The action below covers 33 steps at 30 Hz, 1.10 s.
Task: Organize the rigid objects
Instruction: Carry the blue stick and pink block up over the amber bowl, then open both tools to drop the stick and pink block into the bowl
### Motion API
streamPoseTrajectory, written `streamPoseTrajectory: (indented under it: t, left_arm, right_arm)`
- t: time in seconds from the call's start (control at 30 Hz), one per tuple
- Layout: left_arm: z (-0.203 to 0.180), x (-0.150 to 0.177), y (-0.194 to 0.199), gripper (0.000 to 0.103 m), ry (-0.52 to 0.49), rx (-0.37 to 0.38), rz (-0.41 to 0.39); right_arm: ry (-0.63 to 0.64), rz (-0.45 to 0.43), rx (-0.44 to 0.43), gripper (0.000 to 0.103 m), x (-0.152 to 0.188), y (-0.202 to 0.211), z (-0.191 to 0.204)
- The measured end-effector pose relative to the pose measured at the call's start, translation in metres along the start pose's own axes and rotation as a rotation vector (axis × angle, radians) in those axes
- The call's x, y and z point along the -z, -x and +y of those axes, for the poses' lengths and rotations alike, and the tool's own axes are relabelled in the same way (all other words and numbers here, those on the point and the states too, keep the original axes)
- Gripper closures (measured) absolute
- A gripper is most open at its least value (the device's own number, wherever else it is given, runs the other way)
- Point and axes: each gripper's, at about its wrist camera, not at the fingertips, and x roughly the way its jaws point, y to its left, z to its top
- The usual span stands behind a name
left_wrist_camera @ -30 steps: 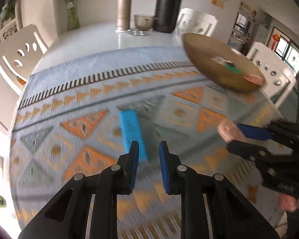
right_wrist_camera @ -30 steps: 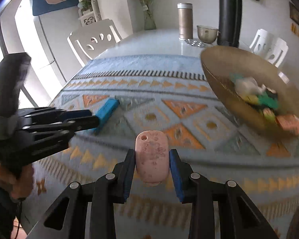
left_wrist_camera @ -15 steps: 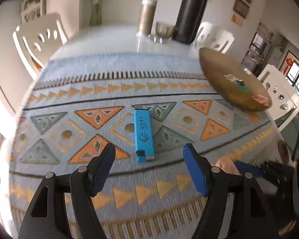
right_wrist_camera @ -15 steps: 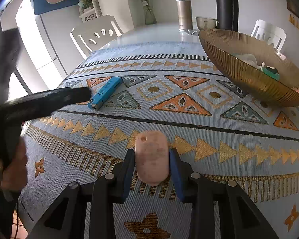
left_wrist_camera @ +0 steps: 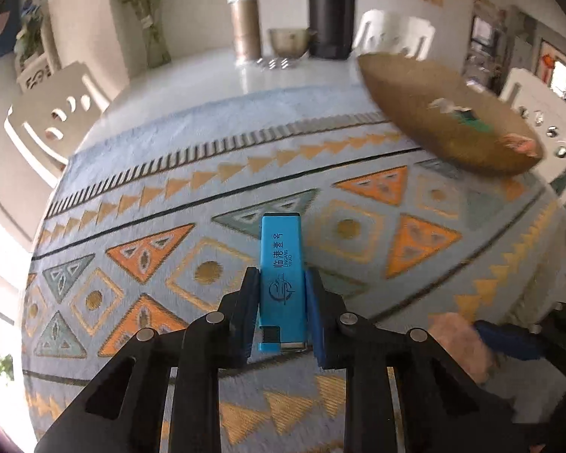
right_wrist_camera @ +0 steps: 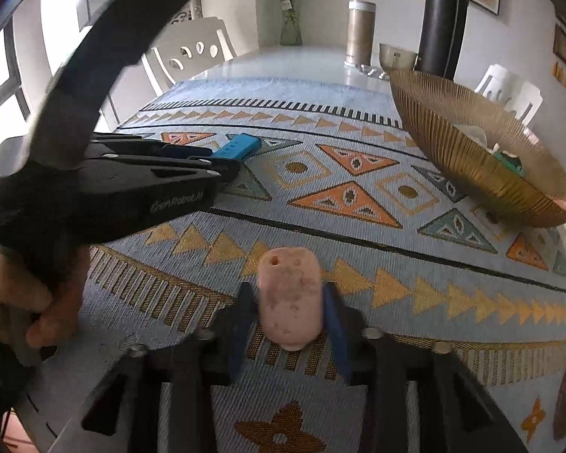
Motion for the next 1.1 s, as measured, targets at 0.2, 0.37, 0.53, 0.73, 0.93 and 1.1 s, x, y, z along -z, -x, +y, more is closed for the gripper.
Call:
streamPoseTrajectory:
  t: [0.2,0.37,0.53,0.73,0.93,1.1]
  left_arm:
    - [-0.008,-0.009,0.037,0.082,0.035,0.071,-0.085]
    - [-0.014,-0.029,0.069,0.082,0.057,0.105,-0.169]
    - [-0.035,-0.070,0.098,0.082,0.053,0.167,-0.274]
    - [-0.075,-0.114,0.090,0.082,0.037,0.238,-0.329]
    - [-0.107,-0.133,0.046,0.082,0.001,0.200,-0.270]
    - [-0.117,-0.131,0.020,0.079,-0.012,0.164,-0.215]
  right_arm:
    - [-0.019,-0.079,0.002,0.069,0.002,0.015,-0.005]
    - [-0.071,-0.176,-0.025,0.069,-0.002,0.045,-0.020]
    - [-0.128,-0.359,0.078,0.069,-0.037,0.111,-0.056]
    - [-0.322,-0.452,0.228,0.069,-0.073,0.146,-0.124]
    - [-0.446,-0.377,0.208,0.069,-0.087,0.110,-0.167]
    - [-0.484,-0.309,0.183,0.069,-0.084,0.082,-0.177]
